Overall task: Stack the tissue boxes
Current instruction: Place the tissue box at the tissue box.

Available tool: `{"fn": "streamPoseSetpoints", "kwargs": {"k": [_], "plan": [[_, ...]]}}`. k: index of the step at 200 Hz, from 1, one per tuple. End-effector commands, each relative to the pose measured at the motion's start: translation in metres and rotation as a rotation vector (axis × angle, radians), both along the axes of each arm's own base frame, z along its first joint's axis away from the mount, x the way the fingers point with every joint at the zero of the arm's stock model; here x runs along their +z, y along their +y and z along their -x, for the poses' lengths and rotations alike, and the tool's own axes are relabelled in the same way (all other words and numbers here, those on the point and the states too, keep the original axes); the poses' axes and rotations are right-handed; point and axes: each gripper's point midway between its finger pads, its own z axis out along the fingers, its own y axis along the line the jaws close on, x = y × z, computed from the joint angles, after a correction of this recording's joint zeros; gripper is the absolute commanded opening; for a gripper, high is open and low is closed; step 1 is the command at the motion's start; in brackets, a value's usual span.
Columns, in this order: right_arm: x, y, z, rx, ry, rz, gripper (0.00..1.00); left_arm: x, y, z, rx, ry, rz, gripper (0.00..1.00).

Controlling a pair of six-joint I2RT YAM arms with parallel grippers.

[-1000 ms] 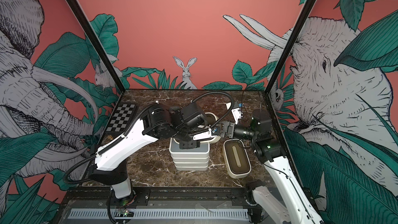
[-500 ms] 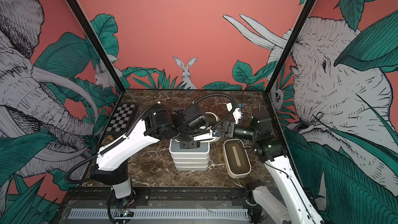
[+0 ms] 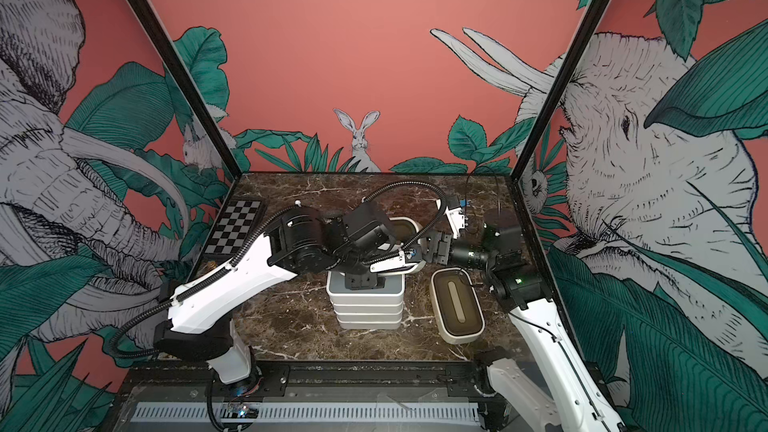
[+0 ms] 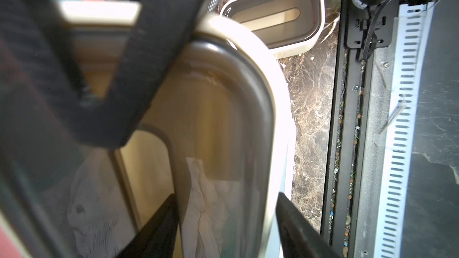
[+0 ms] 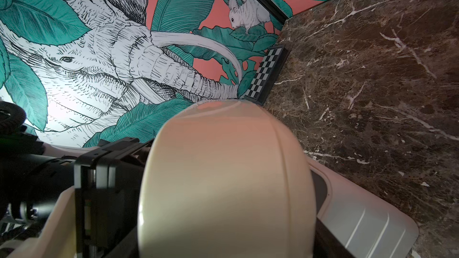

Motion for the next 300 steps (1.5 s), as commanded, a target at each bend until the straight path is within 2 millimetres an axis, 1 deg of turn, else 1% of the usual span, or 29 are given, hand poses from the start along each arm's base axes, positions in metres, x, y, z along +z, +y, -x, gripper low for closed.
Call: {"fn": "streamPoseSetpoints", "kwargs": {"k": [1,23,49,61,78,87,95,99,101,110,120,136,144,159,160,166,180,200,215,230,247,269,287,300], "plan": [[0.013,0.0,0.0,0.005,-0.099,-0.014,0.51,0.017,0.006,0.004,-0.006,-0.014,0.066,0.67],[0.013,0.0,0.001,0.006,-0.102,-0.014,0.51,0.019,0.007,0.003,0.0,-0.021,0.075,0.7],[0.015,0.0,-0.001,0.004,-0.104,-0.015,0.51,0.031,0.008,0.004,-0.002,-0.026,0.123,0.74],[0.015,0.0,-0.002,0.004,-0.103,-0.016,0.5,0.041,0.009,0.007,-0.004,-0.026,0.167,0.75],[0.015,0.001,-0.003,0.004,-0.098,-0.016,0.5,0.062,0.016,0.011,0.007,-0.033,0.267,0.76],[0.015,0.0,-0.004,0.001,-0.099,-0.016,0.51,0.072,0.021,0.013,0.02,-0.04,0.329,0.76],[0.015,0.0,-0.005,-0.002,-0.097,-0.016,0.5,0.082,0.03,0.01,0.063,-0.058,0.395,0.76],[0.015,0.001,-0.005,0.0,-0.094,-0.016,0.5,0.084,0.036,0.007,0.093,-0.075,0.416,0.76],[0.015,0.001,-0.005,0.0,-0.094,-0.016,0.5,0.081,0.035,0.004,0.109,-0.077,0.419,0.76],[0.015,0.001,-0.006,-0.005,-0.09,-0.017,0.51,0.091,0.052,-0.001,0.194,-0.092,0.492,0.79],[0.015,0.0,-0.007,-0.012,-0.084,-0.02,0.5,0.094,0.071,-0.009,0.31,-0.065,0.568,0.79],[0.017,0.001,-0.009,-0.015,-0.077,-0.031,0.5,0.084,0.101,-0.018,0.518,0.096,0.681,0.78],[0.018,0.001,-0.01,-0.021,-0.073,-0.034,0.5,0.072,0.114,-0.024,0.625,0.17,0.725,0.78],[0.022,0.001,-0.011,-0.03,-0.072,-0.053,0.5,0.046,0.123,-0.023,0.758,0.327,0.779,0.78],[0.022,0.001,-0.011,-0.031,-0.07,-0.055,0.5,0.047,0.124,-0.022,0.763,0.336,0.789,0.78],[0.024,0.001,-0.012,-0.038,-0.068,-0.069,0.5,0.038,0.121,-0.021,0.779,0.392,0.811,0.77],[0.027,0.001,-0.015,-0.051,-0.046,-0.102,0.5,0.034,0.118,-0.018,0.804,0.462,0.879,0.77],[0.027,0.001,-0.017,-0.064,0.001,-0.147,0.49,0.044,0.124,-0.018,0.823,0.47,0.965,0.78],[0.025,0.0,-0.017,-0.076,0.035,-0.195,0.49,0.047,0.124,-0.019,0.824,0.478,0.97,0.79],[0.022,0.0,-0.015,-0.081,0.067,-0.221,0.49,0.046,0.119,-0.021,0.829,0.523,0.977,0.8],[0.027,0.0,-0.011,-0.087,0.062,-0.249,0.5,0.045,0.115,-0.028,0.845,0.6,1.02,0.8],[0.031,0.002,-0.005,-0.082,0.06,-0.255,0.5,0.035,0.118,-0.036,0.885,0.634,1.014,0.78],[0.03,0.007,-0.001,-0.073,0.079,-0.263,0.5,0.029,0.114,-0.036,0.887,0.665,0.996,0.75],[0.03,0.011,0.003,-0.064,0.084,-0.286,0.5,0.028,0.114,-0.034,0.875,0.673,0.998,0.75]]}}
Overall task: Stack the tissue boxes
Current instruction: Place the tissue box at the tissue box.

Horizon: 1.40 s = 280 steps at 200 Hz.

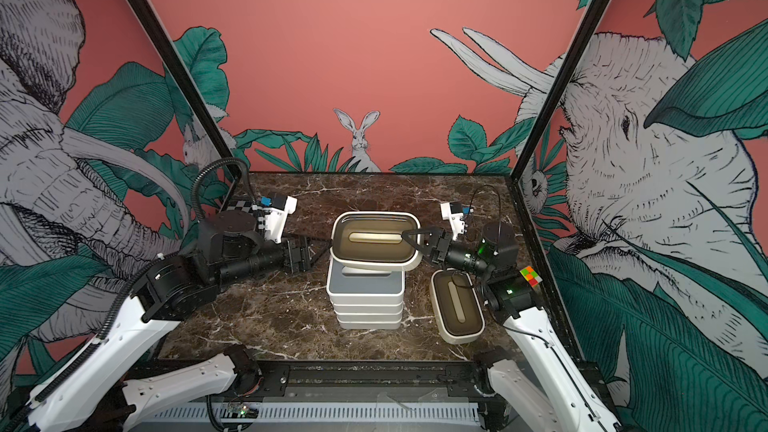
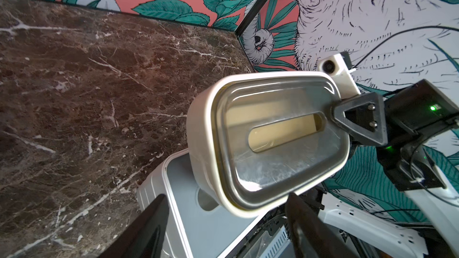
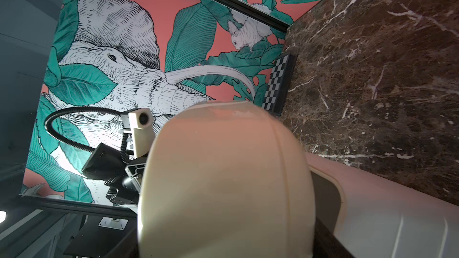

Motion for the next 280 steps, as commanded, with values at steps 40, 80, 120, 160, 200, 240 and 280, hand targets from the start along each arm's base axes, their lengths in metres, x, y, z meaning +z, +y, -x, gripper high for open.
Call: {"fn": "streamPoseSetpoints", "kwargs": {"k": [40,80,120,160,200,240,280], "plan": [[0.019,0.012,0.017,0.019,-0.069,-0.075,0.5,-0.001,-0.01,0.011,-0.061,0.052,0.075,0.72],[0.013,0.018,0.022,0.02,-0.059,-0.072,0.5,-0.013,-0.002,0.023,-0.071,0.097,0.061,0.72],[0.007,0.023,0.026,0.023,-0.049,-0.064,0.5,-0.025,-0.004,0.028,-0.087,0.134,0.057,0.71],[0.004,0.025,0.031,0.037,-0.039,-0.058,0.5,-0.033,-0.002,0.031,-0.095,0.159,0.038,0.71],[0.0,0.024,0.033,0.037,-0.027,-0.054,0.5,-0.041,-0.001,0.032,-0.092,0.177,0.026,0.7],[-0.003,0.025,0.037,0.053,-0.002,-0.063,0.51,-0.043,0.001,0.033,-0.087,0.176,0.009,0.69],[-0.001,0.026,0.04,0.071,0.004,-0.067,0.51,-0.042,0.0,0.033,-0.091,0.175,0.012,0.69]]}}
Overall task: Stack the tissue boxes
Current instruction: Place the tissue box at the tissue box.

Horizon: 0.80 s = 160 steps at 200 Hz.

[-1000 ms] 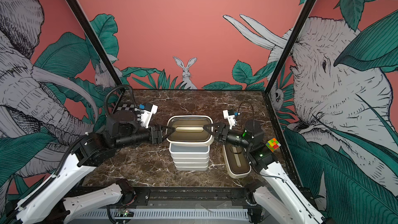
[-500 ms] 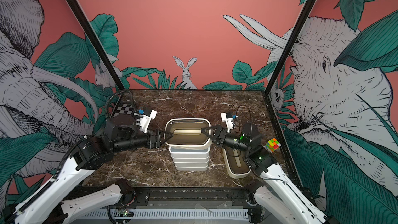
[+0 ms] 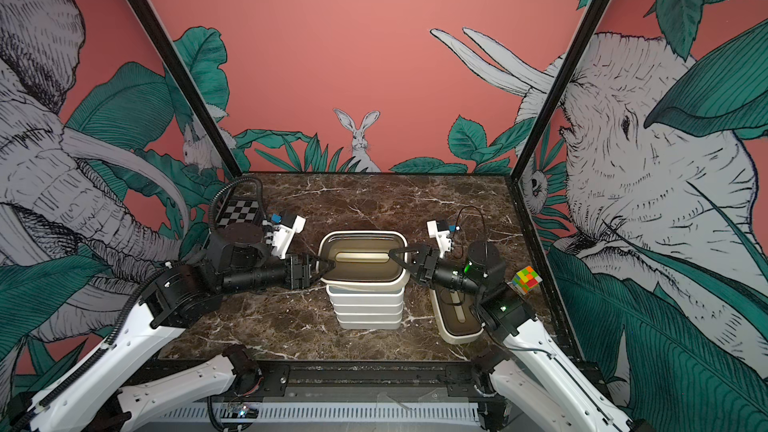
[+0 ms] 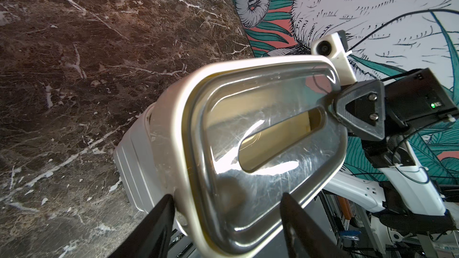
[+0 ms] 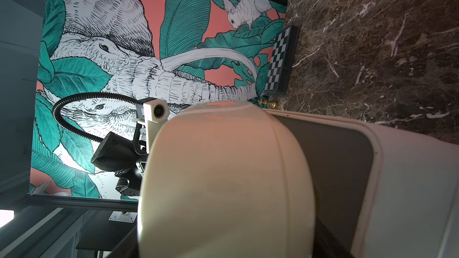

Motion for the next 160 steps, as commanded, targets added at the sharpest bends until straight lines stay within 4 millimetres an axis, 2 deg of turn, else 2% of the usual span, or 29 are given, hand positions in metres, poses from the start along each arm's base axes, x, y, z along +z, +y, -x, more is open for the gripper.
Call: {"fn": "streamPoseSetpoints", "kwargs": {"k": [1,62,106,160], "plan": [[0.026,0.002,0.009,0.037,-0.078,-0.061,0.51,-0.004,0.003,0.004,-0.003,0.02,-0.007,0.69],[0.029,0.004,0.009,0.052,-0.078,-0.085,0.5,-0.003,0.007,0.006,-0.002,0.017,-0.019,0.69],[0.026,0.004,0.011,0.057,-0.075,-0.07,0.5,0.001,0.009,0.008,-0.004,-0.007,-0.009,0.77],[0.018,0.003,0.011,0.054,-0.057,-0.046,0.51,-0.007,0.002,0.005,-0.018,0.016,-0.015,0.68]]}}
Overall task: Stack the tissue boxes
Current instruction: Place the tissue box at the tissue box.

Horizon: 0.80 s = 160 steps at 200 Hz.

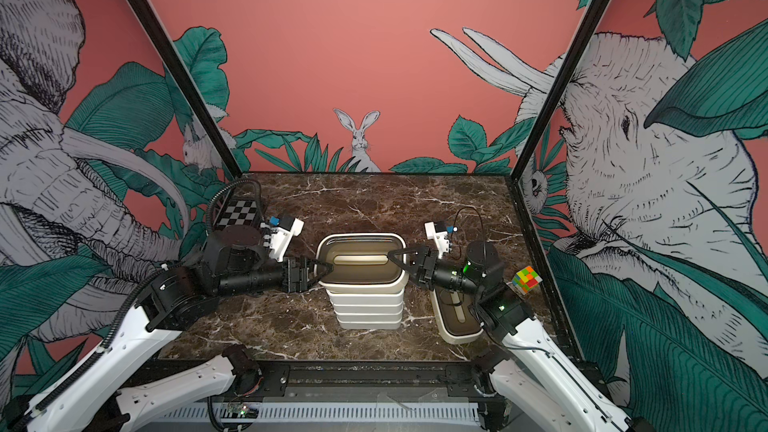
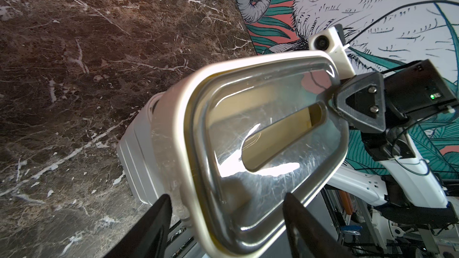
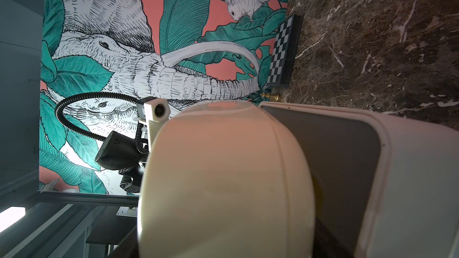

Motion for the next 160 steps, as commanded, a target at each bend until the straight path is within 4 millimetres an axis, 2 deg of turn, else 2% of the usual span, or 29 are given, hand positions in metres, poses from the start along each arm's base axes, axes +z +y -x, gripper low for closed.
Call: {"fn": "streamPoseSetpoints", "kwargs": {"k": [1,57,114,160], "plan": [[0.02,0.0,0.008,0.027,-0.084,-0.036,0.51,-0.005,-0.002,-0.001,-0.008,0.009,-0.005,0.68],[0.004,-0.001,0.01,0.027,-0.056,0.001,0.53,-0.016,-0.001,0.0,-0.012,0.039,-0.051,0.57],[-0.01,0.0,0.009,0.038,-0.042,0.041,0.59,-0.017,0.001,-0.001,-0.005,0.032,-0.066,0.56],[-0.012,0.0,0.01,0.043,-0.044,0.055,0.62,-0.017,0.001,-0.002,-0.008,0.032,-0.074,0.56]]}}
